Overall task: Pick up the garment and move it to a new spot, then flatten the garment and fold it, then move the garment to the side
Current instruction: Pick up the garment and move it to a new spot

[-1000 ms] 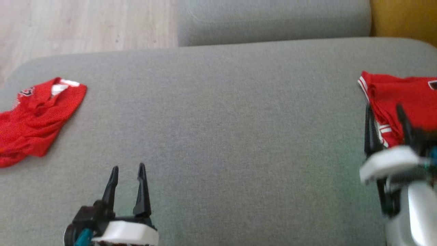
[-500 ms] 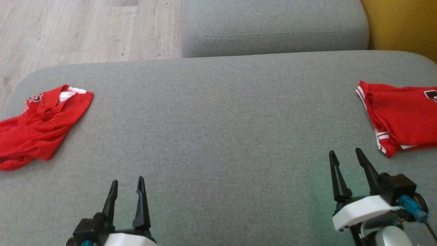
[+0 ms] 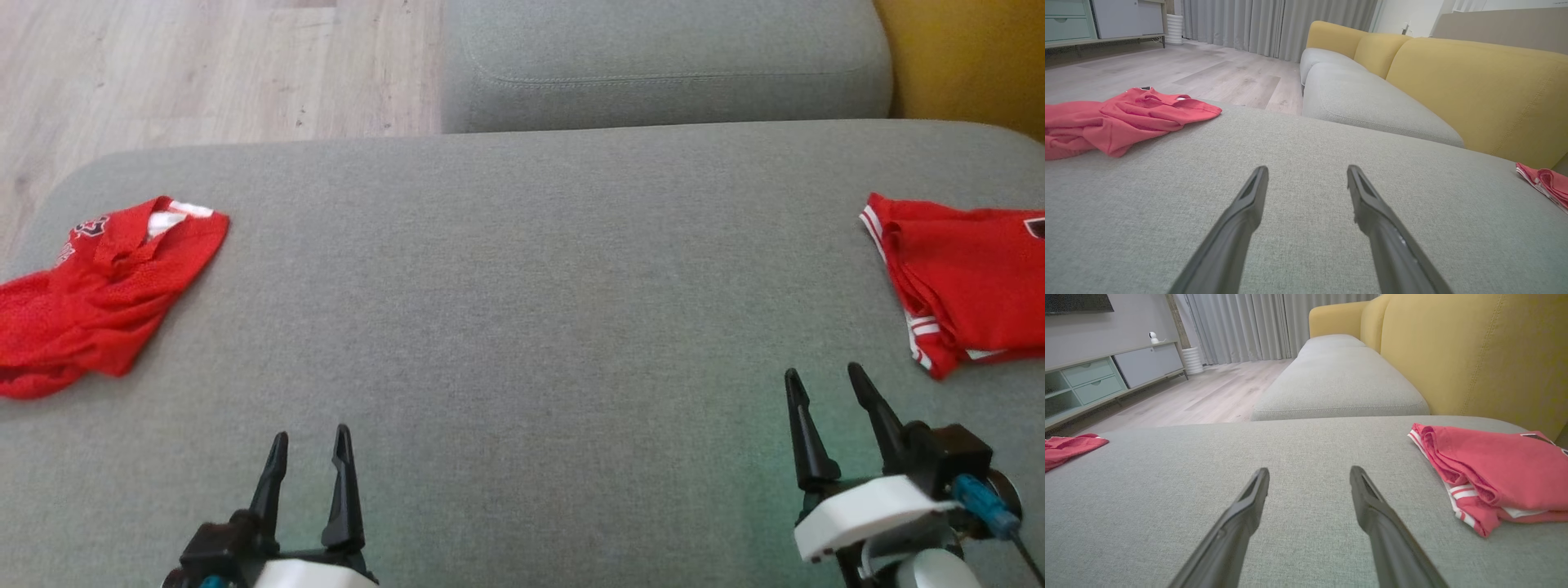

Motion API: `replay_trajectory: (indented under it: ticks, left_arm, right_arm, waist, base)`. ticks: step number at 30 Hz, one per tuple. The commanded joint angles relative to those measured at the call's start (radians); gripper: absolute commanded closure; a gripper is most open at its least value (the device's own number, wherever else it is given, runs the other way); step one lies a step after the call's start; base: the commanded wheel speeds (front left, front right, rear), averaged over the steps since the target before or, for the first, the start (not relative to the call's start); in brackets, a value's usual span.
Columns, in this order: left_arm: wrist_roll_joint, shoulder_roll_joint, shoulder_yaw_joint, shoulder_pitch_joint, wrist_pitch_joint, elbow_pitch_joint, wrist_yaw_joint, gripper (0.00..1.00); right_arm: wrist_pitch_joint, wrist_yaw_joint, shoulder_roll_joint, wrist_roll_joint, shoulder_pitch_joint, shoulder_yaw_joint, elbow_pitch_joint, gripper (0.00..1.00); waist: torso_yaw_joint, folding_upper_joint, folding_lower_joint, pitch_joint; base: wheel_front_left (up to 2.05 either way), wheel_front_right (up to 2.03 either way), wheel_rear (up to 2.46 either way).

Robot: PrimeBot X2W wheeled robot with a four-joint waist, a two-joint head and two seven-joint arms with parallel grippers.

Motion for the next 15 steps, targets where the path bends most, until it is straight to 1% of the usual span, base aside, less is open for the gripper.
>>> replay_trajectory:
  ticks: [1, 3, 6, 10, 15]
  left_arm:
    - [0.009, 0.003, 0.025, -0.044, -0.011, -0.022, -0.002, 0.0]
    - [0.01, 0.002, 0.023, -0.048, -0.011, -0.022, -0.001, 0.0]
    - [0.014, 0.002, 0.021, -0.057, -0.01, -0.024, 0.001, 0.0]
    - [0.016, 0.009, 0.025, -0.062, -0.009, -0.024, 0.004, 0.0]
    - [0.016, 0.023, 0.035, -0.06, -0.008, -0.032, 0.009, 0.0]
  right_arm:
    - [-0.008, -0.001, -0.006, 0.009, -0.018, 0.017, -0.031, 0.0]
    - [-0.01, -0.001, -0.006, 0.009, -0.016, 0.012, -0.032, 0.0]
    - [-0.014, -0.001, -0.006, 0.004, -0.015, 0.003, -0.037, 0.0]
    - [-0.021, -0.001, -0.006, 0.005, -0.015, -0.002, -0.044, 0.0]
    - [-0.024, -0.001, -0.006, 0.01, -0.018, 0.011, -0.047, 0.0]
  waist:
    - [0.01, -0.0001, 0.0, 0.002]
    - [0.027, -0.0001, 0.0, 0.004]
    - [0.076, -0.0001, 0.0, 0.007]
    - [0.18, -0.0001, 0.0, 0.004]
    - [0.329, -0.0001, 0.0, 0.002]
  base:
    - [0.0, 0.0, 0.0]
    - [0.0, 0.0, 0.0]
    - [0.0, 0.0, 0.0]
    - [0.0, 0.0, 0.0]
    - [0.0, 0.0, 0.0]
